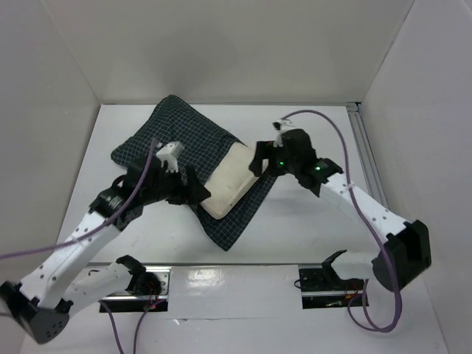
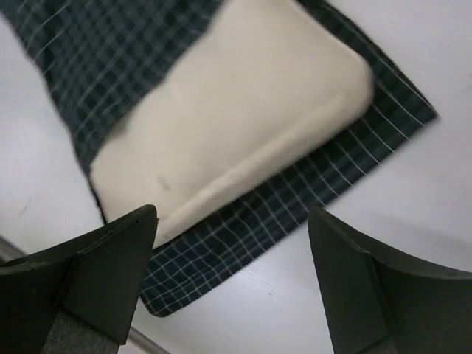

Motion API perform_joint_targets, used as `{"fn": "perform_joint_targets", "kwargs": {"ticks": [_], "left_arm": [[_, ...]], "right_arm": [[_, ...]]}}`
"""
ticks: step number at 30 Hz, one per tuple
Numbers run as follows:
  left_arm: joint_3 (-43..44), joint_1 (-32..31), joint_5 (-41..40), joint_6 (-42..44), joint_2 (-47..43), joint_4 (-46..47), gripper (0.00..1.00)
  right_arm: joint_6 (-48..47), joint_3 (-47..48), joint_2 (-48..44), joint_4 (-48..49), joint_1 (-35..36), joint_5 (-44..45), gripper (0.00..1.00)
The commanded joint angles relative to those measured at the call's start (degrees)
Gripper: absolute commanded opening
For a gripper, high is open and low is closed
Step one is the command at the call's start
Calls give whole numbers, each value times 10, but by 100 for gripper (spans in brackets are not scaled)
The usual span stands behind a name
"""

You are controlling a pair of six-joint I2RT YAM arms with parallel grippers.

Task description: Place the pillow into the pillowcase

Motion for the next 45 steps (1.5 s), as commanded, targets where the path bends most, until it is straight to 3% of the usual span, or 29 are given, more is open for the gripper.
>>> {"fn": "perform_joint_targets", "kwargs": {"ticks": [1,5,10,11,15,21,25,27,30,38,40,45], "left_arm": [[80,-30,-83,51,106,-19,87],[185,-94,-199,101,249,-35,91],[296,-215,-464,153,416,-98,99],[320,-232,-482,164,462,-98,99],[365,-250,-512,169,547,-107,99],[372,-243,-513,196,595,-76,99],[387,-201,-494,203,643,-69,99],[401,-181,-456,203,665,-74,90],[447,-129,-361,176,670,-104,0],[460,5,-115,145,506,-106,0],[471,19,-96,145,491,-116,0],[484,44,-29,122,459,-117,0]], "right_arm": [[63,-84,-34,-18,-58,9,89],[86,-138,-88,-24,-119,-3,92],[97,-177,-108,-18,-179,-62,94],[97,-184,-108,-18,-186,-71,94],[103,-204,-97,3,-202,-98,94],[97,-216,-97,3,-220,-121,94],[91,-228,-91,25,-220,-145,94],[105,-242,-86,51,-220,-159,94],[118,-256,-60,88,-199,-173,93],[131,-192,38,160,-119,-155,91],[143,-174,54,187,-102,-155,91],[156,-117,92,234,-64,-116,78]]}}
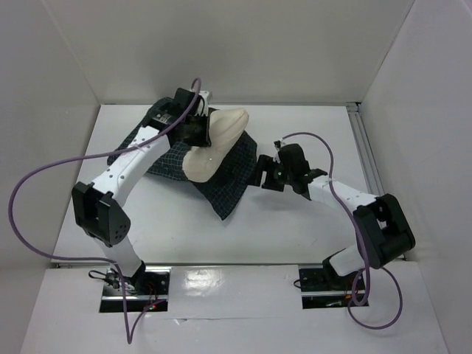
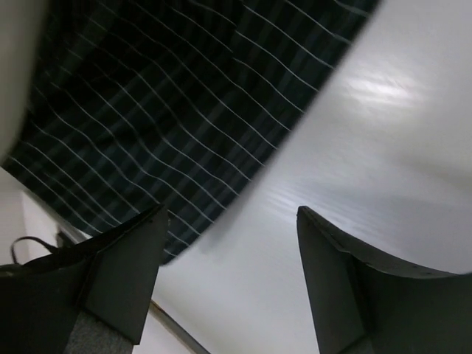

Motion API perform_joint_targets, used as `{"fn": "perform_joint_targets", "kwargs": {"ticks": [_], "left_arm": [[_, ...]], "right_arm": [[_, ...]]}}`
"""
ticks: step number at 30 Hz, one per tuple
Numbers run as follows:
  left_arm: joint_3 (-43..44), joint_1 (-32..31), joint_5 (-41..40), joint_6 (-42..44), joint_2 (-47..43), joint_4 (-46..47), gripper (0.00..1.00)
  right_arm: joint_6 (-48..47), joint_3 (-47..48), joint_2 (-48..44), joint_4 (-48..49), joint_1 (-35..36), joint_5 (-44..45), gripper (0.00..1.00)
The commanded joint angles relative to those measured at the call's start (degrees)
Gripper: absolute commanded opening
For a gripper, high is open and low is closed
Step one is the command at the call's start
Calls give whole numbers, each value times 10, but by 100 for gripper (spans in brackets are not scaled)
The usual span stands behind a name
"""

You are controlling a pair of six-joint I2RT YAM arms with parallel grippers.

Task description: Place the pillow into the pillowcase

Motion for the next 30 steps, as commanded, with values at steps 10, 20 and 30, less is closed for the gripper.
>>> {"fn": "perform_joint_targets", "kwargs": {"ticks": [10,20,30], "left_arm": [[67,-60,99,-96,-35,30,0],[94,-5,208,-120,-34,56,0],[115,13,256,-137,-29,56,0]], "right_arm": [[51,63,3,151,19,42,69],[57,75,79,286,30,89,49],[88,87,187,441,64,119,87]]}}
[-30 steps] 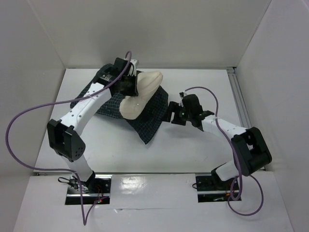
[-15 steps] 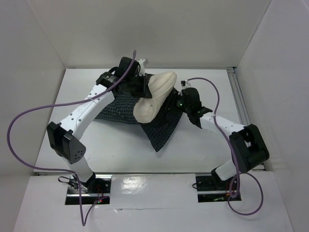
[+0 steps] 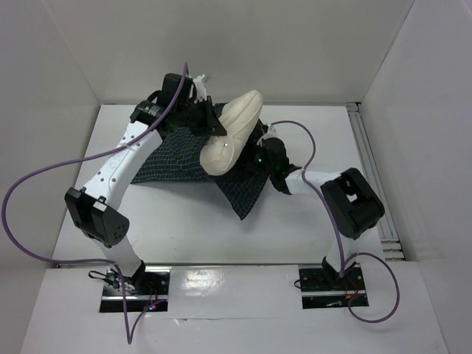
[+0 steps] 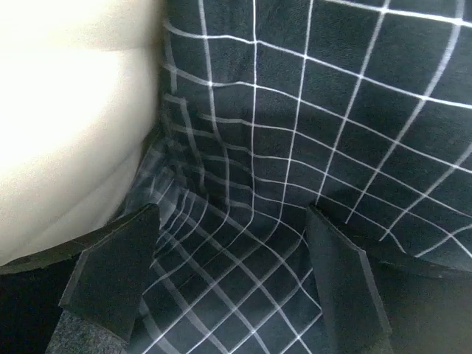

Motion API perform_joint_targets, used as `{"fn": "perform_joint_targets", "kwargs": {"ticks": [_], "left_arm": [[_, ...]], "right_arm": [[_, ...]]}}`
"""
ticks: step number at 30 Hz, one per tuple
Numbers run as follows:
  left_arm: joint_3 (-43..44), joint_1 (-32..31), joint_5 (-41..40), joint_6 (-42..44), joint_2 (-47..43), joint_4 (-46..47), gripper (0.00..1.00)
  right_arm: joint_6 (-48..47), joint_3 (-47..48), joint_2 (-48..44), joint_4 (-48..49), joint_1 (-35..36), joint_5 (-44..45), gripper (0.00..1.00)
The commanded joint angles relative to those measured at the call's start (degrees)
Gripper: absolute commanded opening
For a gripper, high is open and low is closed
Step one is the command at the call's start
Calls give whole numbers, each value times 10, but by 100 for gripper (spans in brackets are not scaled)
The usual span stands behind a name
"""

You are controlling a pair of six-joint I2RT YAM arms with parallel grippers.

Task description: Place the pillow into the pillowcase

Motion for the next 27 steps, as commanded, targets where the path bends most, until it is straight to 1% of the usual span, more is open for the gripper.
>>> {"fn": "perform_joint_targets", "kwargs": {"ticks": [1,2,4,6,7,8,10,11,12,13,14,16,17,19,20,23,27], "left_arm": [[30,-3,54,-19,-19,51,0],[25,-3,54,-19,-19,51,0],[19,2,59,-24,-19,58,0],[12,2,66,-24,-25,63,0],[7,2,66,-24,-32,63,0],[6,9,73,-24,-32,63,0],[-17,15,73,-30,-46,75,0],[-26,24,80,-35,-52,80,0],[-35,24,80,-35,-62,86,0],[-50,33,85,-35,-62,92,0],[-59,41,85,-35,-70,92,0],[-86,48,80,-35,-78,104,0],[-95,58,80,-35,-83,104,0],[-127,65,74,-35,-91,120,0],[-136,70,73,-35,-98,120,0],[-163,70,38,-35,-98,125,0],[-183,76,7,-29,-77,137,0]], "right_arm": [[17,27,41,119,12,29,87],[22,32,49,146,12,34,87],[23,46,67,155,18,68,86],[30,56,93,146,30,112,79],[37,62,105,135,30,146,69],[37,62,105,129,30,160,60],[37,62,105,87,30,210,41],[37,53,95,77,30,221,20],[37,46,90,65,25,229,10],[37,28,83,65,25,229,3],[37,17,68,65,9,229,0],[37,-5,47,70,-2,207,0],[37,-26,19,70,-12,200,0],[22,-47,-13,44,-17,187,0],[16,-65,-48,31,-24,178,0],[-2,-98,-111,-2,-52,136,0],[-26,-105,-166,-61,-71,95,0]]}}
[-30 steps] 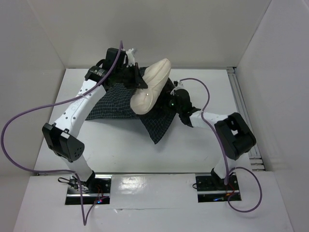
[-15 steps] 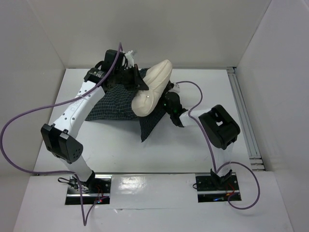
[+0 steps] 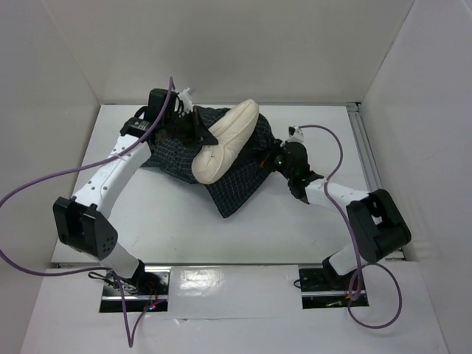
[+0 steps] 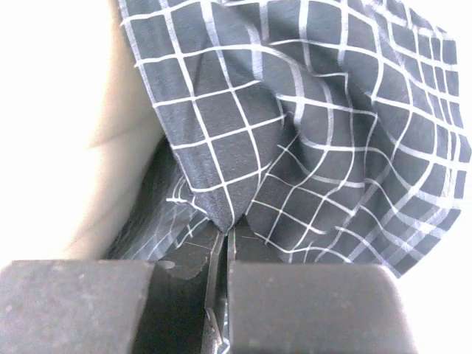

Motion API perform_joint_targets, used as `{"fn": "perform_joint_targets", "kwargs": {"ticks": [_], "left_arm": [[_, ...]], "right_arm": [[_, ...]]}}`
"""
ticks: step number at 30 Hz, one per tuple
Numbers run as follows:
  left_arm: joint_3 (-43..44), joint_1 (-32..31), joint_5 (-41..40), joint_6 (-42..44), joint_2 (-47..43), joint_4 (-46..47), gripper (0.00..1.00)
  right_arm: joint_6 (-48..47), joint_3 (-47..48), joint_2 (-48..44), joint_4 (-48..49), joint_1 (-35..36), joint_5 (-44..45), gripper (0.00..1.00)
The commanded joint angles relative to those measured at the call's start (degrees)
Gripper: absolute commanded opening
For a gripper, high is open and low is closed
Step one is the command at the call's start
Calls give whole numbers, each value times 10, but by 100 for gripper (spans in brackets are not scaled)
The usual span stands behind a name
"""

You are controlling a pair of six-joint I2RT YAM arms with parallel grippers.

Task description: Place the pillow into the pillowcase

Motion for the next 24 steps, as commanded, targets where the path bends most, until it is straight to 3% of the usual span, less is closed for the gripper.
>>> {"fn": "perform_joint_targets", "kwargs": {"ticks": [1,9,16,24], "left_arm": [[-19,11,-69,5,4,41,0],[-61,6,-136,5,50,54,0],[-56,1,-160,5,83,54,0],[-21,-22,-190,-5,108,48,0]], "right_arm": [[-35,-11,-56,-59,-29,-11,0],[-55,-16,-113,-120,-46,-74,0],[-60,-92,-198,-182,-80,-74,0],[-65,-117,-216,-214,-88,-104,0]]}}
